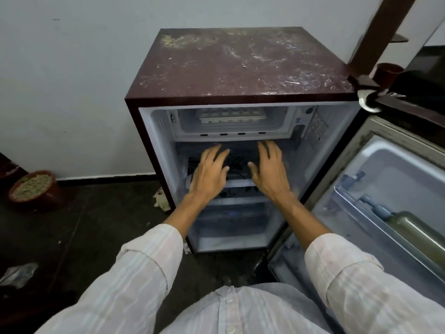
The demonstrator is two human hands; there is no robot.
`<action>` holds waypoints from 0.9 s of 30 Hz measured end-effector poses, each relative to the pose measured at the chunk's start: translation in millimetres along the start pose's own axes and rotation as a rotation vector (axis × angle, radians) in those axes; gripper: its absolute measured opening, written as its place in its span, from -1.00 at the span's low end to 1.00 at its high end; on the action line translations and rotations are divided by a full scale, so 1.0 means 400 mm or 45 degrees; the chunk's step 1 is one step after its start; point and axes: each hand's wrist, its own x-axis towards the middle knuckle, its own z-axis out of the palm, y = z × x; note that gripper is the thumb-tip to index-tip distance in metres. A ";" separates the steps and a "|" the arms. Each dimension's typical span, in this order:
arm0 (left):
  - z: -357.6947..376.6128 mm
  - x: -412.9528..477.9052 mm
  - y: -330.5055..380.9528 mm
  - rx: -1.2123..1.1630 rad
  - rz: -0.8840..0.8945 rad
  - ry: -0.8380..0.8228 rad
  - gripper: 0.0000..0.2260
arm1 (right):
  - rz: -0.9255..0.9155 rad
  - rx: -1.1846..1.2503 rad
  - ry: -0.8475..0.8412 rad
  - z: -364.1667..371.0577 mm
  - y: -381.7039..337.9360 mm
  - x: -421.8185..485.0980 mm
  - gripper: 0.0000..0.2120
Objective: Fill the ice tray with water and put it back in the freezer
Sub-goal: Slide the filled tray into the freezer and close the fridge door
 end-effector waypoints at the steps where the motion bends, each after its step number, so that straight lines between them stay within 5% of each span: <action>1: 0.002 -0.030 0.018 0.005 0.026 -0.008 -0.56 | 0.012 -0.024 -0.019 -0.010 -0.005 -0.040 -0.42; 14: 0.103 -0.415 0.383 -0.347 0.234 -0.120 -0.59 | 0.271 -0.166 -0.019 -0.215 -0.012 -0.634 -0.36; 21: 0.190 -0.550 0.652 -0.520 0.510 -0.175 -0.64 | 0.423 -0.194 0.018 -0.358 0.112 -0.895 -0.39; 27: 0.306 -0.645 0.879 -0.695 0.502 -0.256 -0.71 | 0.545 -0.219 0.048 -0.512 0.257 -1.109 -0.43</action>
